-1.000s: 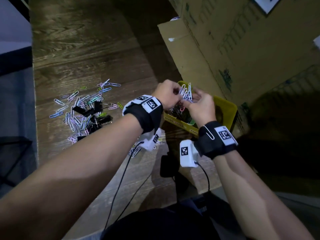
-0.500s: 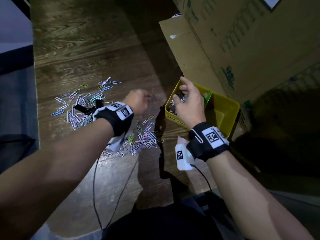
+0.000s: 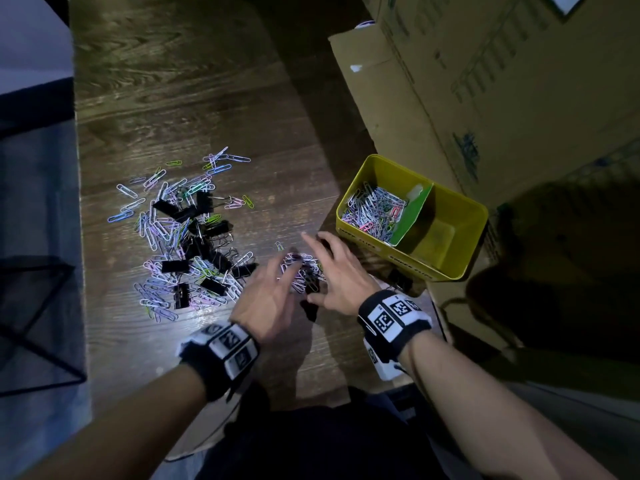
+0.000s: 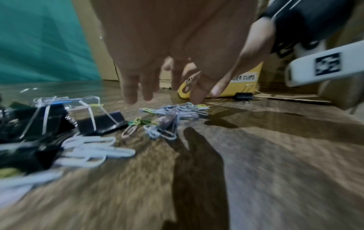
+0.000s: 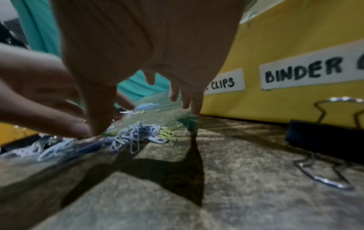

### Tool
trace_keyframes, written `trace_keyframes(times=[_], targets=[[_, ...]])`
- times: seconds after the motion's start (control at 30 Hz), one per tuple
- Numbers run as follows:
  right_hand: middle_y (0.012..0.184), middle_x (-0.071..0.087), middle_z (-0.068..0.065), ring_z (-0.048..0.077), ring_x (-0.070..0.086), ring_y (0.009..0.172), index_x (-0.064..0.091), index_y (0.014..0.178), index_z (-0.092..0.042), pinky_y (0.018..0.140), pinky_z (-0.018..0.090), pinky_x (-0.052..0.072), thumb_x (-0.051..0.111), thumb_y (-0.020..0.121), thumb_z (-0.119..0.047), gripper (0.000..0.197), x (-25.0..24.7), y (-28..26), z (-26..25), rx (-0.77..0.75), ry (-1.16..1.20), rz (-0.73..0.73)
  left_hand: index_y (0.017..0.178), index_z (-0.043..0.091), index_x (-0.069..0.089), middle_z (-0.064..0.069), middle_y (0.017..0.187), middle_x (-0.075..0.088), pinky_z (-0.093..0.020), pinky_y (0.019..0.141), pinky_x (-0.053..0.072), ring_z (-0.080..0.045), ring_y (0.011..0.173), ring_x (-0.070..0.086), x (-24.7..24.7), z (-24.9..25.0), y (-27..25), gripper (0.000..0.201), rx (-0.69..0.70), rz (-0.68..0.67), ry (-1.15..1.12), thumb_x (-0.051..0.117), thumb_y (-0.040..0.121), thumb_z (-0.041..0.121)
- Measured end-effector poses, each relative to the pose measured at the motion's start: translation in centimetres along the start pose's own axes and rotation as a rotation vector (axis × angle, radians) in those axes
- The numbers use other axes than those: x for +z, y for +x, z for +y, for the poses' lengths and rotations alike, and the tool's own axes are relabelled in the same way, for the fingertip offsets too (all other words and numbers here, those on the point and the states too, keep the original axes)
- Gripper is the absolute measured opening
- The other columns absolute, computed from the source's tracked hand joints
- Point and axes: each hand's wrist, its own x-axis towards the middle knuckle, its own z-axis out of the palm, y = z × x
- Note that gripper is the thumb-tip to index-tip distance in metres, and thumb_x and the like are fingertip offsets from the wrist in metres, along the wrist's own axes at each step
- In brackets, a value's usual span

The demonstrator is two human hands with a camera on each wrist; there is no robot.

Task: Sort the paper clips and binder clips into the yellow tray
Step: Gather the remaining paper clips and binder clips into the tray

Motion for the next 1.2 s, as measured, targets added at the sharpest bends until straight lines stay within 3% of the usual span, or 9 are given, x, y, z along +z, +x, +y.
trace_keyframes(times=[0.07, 0.13, 0.33, 0.47, 0.6, 0.73, 0.93, 1.07, 1.2], targets=[[0.154, 0.011, 0.009, 0.030, 0.016, 0.140, -0.002, 0.150, -0.027, 0.111, 0.047, 0.025, 0.081, 0.067, -0.045, 0.119, 0.7, 0.4, 0.4, 0.034, -0.159, -0.071, 0.121, 0.010, 0.047, -0.015, 0.113, 0.048, -0.048, 0.079, 0.051, -0.032, 0.094, 0.054, 0.3, -0.6, -2.1, 0.047, -0.081, 0.052, -0.056, 0.057, 0.074, 0.008], [0.153, 0.013, 0.008, 0.029, 0.016, 0.139, 0.001, 0.150, -0.022, 0.110, 0.046, 0.026, 0.079, 0.066, -0.051, 0.119, 1.2, 0.8, 0.5, 0.031, -0.251, -0.084, 0.119, 0.006, 0.048, -0.016, 0.106, 0.047, -0.046, 0.078, 0.050, -0.034, 0.090, 0.054, 0.3, -0.8, -2.8, 0.044, -0.193, 0.015, -0.140, 0.055, 0.075, 0.006], [0.139, 0.035, 0.009, 0.028, 0.031, 0.128, 0.024, 0.146, -0.015, 0.104, 0.044, 0.037, 0.076, 0.073, -0.038, 0.093, 2.4, 1.3, 0.2, 0.047, -0.212, 0.024, 0.132, 0.008, 0.037, -0.016, 0.114, 0.042, -0.041, 0.078, 0.052, -0.032, 0.089, 0.059, 0.1, -1.4, -0.3, 0.060, -0.112, -0.018, -0.200, 0.060, 0.076, 0.003], [0.132, 0.039, 0.011, 0.029, 0.037, 0.122, 0.037, 0.139, -0.011, 0.101, 0.041, 0.037, 0.076, 0.074, -0.033, 0.079, 2.8, 1.4, -0.4, 0.089, -0.194, 0.028, 0.144, 0.015, 0.023, -0.017, 0.134, 0.032, -0.036, 0.089, 0.051, -0.029, 0.108, 0.053, 0.1, -1.3, 1.5, 0.081, -0.116, -0.102, -0.086, 0.068, 0.077, 0.014], [0.134, 0.044, 0.016, 0.032, 0.047, 0.121, 0.047, 0.133, -0.005, 0.101, 0.039, 0.039, 0.064, 0.081, -0.005, 0.054, 2.8, 1.6, -0.8, 0.092, -0.175, 0.009, 0.134, 0.013, 0.043, -0.011, 0.135, 0.041, -0.039, 0.096, 0.047, -0.033, 0.113, 0.054, -0.2, -0.4, 3.0, 0.059, -0.090, -0.120, -0.047, 0.063, 0.079, 0.008], [0.118, 0.056, 0.015, 0.032, 0.059, 0.105, 0.058, 0.119, -0.006, 0.088, 0.039, 0.049, 0.063, 0.083, -0.006, 0.036, 2.7, 1.3, -0.2, 0.089, -0.122, -0.010, 0.127, 0.016, 0.054, -0.011, 0.121, 0.057, -0.034, 0.090, 0.046, -0.032, 0.105, 0.058, -0.5, -0.7, 3.2, 0.050, -0.072, -0.109, -0.121, 0.064, 0.079, 0.006], [0.105, 0.063, 0.012, 0.028, 0.063, 0.096, 0.064, 0.115, -0.014, 0.084, 0.034, 0.052, 0.064, 0.085, -0.011, 0.029, 2.4, 0.8, 0.9, 0.075, -0.069, 0.013, 0.107, 0.016, 0.067, -0.010, 0.096, 0.069, -0.034, 0.083, 0.049, -0.027, 0.090, 0.063, -0.6, -2.0, 3.2, 0.023, -0.071, -0.082, -0.127, 0.063, 0.085, 0.018], [0.105, 0.069, 0.005, 0.020, 0.066, 0.089, 0.061, 0.124, -0.030, 0.087, 0.033, 0.054, 0.072, 0.082, -0.014, 0.046, 1.9, 0.6, 1.9, 0.213, 0.152, -0.001, 0.102, 0.018, 0.070, -0.008, 0.094, 0.073, -0.030, 0.079, 0.050, -0.024, 0.086, 0.066, -1.1, -2.6, 3.4, 0.019, -0.041, -0.066, -0.173, 0.064, 0.085, 0.022], [0.095, 0.071, 0.001, 0.011, 0.063, 0.079, 0.066, 0.119, -0.021, 0.084, 0.028, 0.054, 0.076, 0.077, -0.009, 0.044, 1.3, 0.1, 2.7, 0.242, 0.338, 0.078, 0.103, 0.020, 0.070, -0.006, 0.091, 0.073, -0.028, 0.072, 0.050, -0.022, 0.079, 0.066, -1.6, -2.9, 3.5, 0.021, -0.042, -0.120, -0.207, 0.065, 0.085, 0.027]])
